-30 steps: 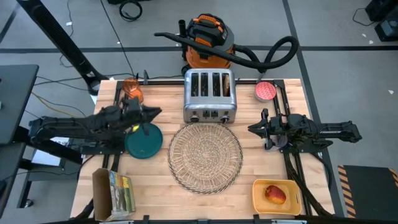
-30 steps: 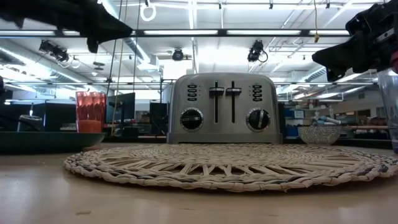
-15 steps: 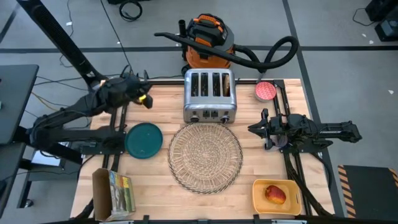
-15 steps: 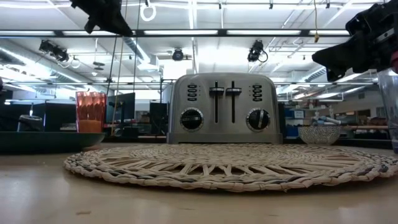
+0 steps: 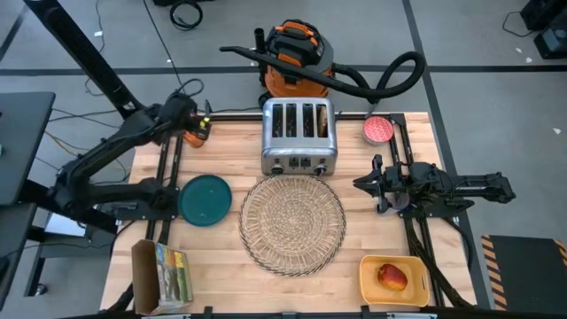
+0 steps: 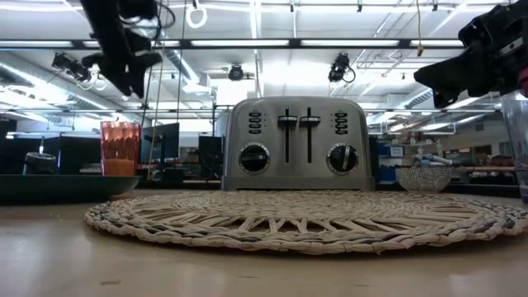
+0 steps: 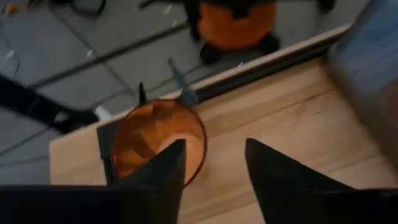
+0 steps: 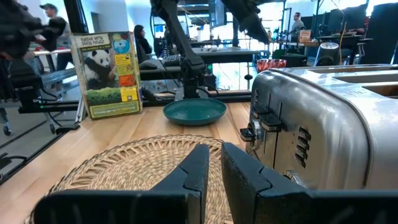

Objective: Arrange a breakfast setting
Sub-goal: Put the orange glass of milk on the top right of the brown placemat

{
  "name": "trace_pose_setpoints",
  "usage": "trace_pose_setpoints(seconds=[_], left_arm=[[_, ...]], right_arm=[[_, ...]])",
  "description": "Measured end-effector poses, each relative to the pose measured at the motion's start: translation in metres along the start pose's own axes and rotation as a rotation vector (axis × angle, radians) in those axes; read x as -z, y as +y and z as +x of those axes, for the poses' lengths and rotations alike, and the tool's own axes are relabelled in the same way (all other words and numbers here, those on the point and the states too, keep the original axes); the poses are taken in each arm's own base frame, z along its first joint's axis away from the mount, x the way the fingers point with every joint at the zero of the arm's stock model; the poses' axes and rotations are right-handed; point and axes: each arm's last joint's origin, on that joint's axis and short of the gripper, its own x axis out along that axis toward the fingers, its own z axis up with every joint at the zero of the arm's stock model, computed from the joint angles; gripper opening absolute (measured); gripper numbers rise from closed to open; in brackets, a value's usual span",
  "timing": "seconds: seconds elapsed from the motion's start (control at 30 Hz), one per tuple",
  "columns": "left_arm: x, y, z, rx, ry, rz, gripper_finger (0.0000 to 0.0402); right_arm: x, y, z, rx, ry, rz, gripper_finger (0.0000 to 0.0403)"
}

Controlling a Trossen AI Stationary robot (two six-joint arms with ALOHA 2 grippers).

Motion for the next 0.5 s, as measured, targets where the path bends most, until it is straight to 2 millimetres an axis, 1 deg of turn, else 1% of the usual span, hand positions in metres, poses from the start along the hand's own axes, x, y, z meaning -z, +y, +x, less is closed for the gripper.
trace_pose_setpoints(seconds=[0.1,0.27,0.5], left_arm=[[-0.002,-0.002,0.020,-0.046,0.084,0.010,0.0211],[-0.003,-0.001,0.045,-0.098,0.174,0.021,0.0219],[-0.002,-0.003,0.063,-0.040,0.265,0.046,0.0219]], right_arm=[[0.000,0.000,0.000,0.000,0.000,0.000,0.0054],[0.000,0.000,0.000,0.000,0.000,0.000,0.0054],[0.000,0.000,0.000,0.000,0.000,0.000,0.0054]])
